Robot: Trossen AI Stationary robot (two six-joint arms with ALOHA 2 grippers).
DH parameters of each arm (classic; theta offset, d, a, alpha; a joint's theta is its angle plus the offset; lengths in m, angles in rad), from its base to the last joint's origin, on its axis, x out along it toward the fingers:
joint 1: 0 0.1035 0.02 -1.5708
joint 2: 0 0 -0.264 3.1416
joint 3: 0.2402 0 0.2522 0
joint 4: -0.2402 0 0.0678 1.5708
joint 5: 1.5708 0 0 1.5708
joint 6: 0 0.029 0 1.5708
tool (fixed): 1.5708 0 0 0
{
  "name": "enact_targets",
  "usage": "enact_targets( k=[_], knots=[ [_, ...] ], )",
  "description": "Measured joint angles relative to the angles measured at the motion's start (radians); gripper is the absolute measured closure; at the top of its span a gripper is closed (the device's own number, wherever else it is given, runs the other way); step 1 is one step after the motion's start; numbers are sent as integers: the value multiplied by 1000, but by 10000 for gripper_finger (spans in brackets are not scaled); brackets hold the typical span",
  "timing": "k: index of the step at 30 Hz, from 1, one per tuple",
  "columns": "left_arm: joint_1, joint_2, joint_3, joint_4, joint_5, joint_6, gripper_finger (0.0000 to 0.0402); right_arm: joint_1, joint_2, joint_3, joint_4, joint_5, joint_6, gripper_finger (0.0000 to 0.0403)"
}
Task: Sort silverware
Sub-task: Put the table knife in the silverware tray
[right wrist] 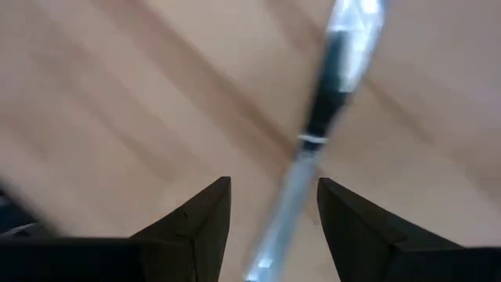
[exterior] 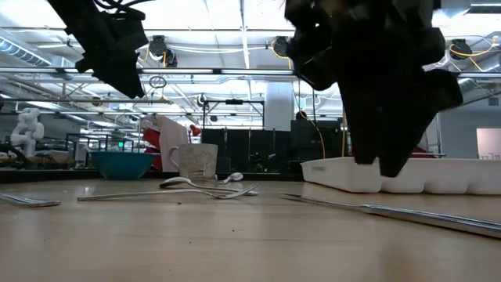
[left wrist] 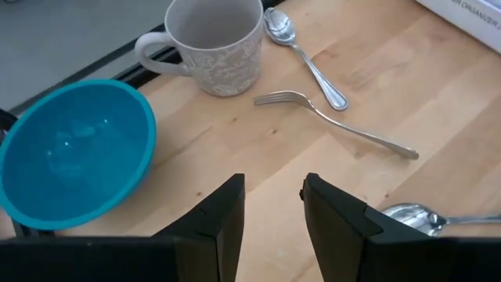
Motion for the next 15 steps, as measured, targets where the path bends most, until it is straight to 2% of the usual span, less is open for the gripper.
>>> enact_targets(
  k=[3,9,15],
  knots=[
    [0,0,0,2,0,28,265,0,68,84,-135,1,-45,221],
    [0,0,0,1,0,37,265,2,129,129,-35,-30,-47,221],
    [0,0,0,0,0,80,265,3,149,128,-77,-32,-21,221]
  ],
)
